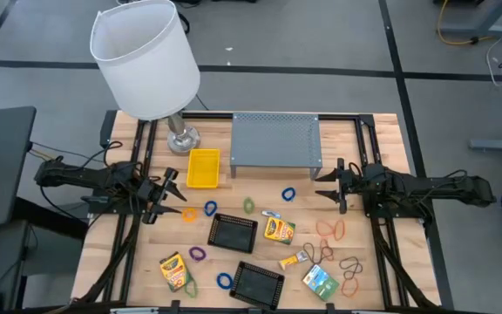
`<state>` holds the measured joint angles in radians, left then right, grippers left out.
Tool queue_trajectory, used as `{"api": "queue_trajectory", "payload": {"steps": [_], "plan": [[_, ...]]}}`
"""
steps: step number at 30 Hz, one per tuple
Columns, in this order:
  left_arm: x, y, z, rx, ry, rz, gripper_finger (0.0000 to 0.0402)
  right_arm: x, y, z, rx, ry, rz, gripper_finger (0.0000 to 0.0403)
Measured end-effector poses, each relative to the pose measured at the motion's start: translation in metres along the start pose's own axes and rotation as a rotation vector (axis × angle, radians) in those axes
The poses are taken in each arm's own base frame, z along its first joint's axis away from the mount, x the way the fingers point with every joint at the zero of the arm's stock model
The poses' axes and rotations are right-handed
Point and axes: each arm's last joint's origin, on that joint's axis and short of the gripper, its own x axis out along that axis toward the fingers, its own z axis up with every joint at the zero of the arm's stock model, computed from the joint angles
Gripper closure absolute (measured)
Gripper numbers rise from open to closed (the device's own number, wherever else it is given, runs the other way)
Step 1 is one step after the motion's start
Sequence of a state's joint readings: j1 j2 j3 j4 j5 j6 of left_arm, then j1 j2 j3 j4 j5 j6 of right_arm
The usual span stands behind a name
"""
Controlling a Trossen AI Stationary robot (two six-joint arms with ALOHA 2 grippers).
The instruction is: Pick & Place Office Desk Supplies
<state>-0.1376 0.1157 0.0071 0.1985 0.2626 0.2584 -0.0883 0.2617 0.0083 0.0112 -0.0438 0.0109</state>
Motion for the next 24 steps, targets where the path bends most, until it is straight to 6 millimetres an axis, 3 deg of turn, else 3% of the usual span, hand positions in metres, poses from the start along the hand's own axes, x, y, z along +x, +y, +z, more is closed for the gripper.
{"api": "queue_trajectory", "payload": {"steps": [24], "plan": [[-0.0001,0.0023,0.0036,0.01,-0.028,0.053,0.0219,0.0,0.0,0.0,0.0,0.0,0.0,0.0197]]}}
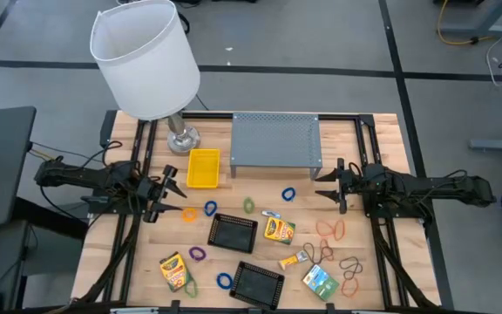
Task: Pick & Place Office Desk Supplies
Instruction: Put the right large yellow crayon box into the top black bin
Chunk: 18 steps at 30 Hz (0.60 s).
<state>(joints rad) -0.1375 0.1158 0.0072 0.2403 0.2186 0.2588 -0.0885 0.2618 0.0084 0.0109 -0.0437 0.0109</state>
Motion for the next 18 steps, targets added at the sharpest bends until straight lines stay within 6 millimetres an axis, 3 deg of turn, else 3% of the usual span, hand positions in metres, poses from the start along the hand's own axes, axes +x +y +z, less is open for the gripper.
{"api": "queue_trajectory", "payload": {"steps": [6,11,18], "plan": [[0.0,0.0,0.001,-0.014,-0.006,0.003,0.0219,0.0,0.0,0.003,-0.066,-0.036,-0.014,0.0197],[0.0,0.003,0.004,-0.135,-0.034,0.07,0.0219,-0.001,0.0,0.013,-0.058,-0.139,-0.015,0.0197],[0.0,0.004,0.008,-0.128,-0.079,0.085,0.0219,-0.002,0.0,0.017,-0.046,-0.174,-0.024,0.0197]]}}
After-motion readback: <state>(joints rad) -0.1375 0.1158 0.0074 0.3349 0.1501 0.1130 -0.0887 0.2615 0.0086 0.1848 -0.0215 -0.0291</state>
